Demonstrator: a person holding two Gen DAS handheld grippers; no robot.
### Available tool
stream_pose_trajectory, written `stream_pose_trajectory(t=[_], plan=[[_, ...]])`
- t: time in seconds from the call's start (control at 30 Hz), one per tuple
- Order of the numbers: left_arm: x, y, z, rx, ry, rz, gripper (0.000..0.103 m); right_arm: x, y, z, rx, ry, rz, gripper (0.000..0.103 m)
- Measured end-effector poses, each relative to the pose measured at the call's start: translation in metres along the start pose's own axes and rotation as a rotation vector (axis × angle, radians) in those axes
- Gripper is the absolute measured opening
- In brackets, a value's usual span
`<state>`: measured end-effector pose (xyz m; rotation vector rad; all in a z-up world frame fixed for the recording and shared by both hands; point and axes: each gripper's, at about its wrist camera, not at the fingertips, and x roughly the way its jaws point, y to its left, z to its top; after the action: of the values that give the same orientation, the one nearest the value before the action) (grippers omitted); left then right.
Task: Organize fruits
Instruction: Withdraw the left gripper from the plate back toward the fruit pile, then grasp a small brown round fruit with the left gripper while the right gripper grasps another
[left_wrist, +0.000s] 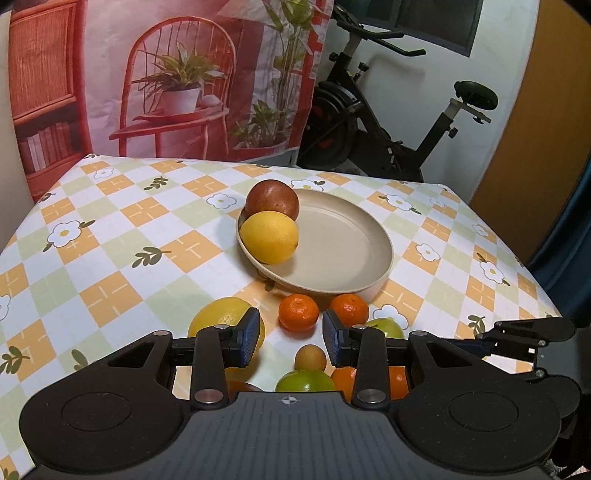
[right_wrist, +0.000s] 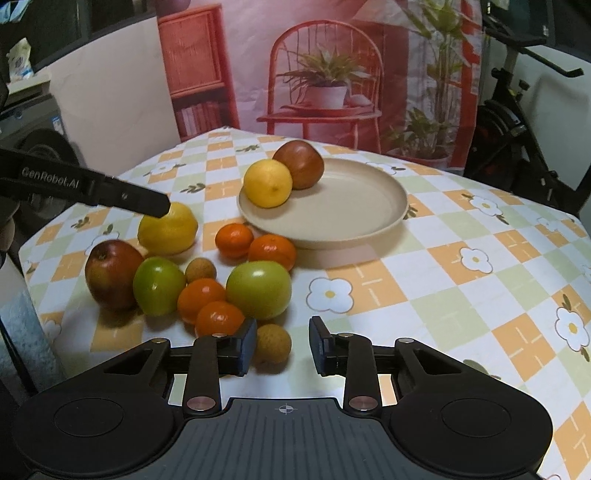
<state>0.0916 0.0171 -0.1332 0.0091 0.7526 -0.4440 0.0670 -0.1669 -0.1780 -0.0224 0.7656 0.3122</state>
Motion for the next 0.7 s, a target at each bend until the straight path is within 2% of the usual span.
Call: stream_pose_trajectory(t=[0.7], plan=[[0.0050,0.0077,0.0029,-0.041,0.036,-0.006,0.039,0.0060,-0.0081,-0.0049,0.043,0.036,0.064,0.027]])
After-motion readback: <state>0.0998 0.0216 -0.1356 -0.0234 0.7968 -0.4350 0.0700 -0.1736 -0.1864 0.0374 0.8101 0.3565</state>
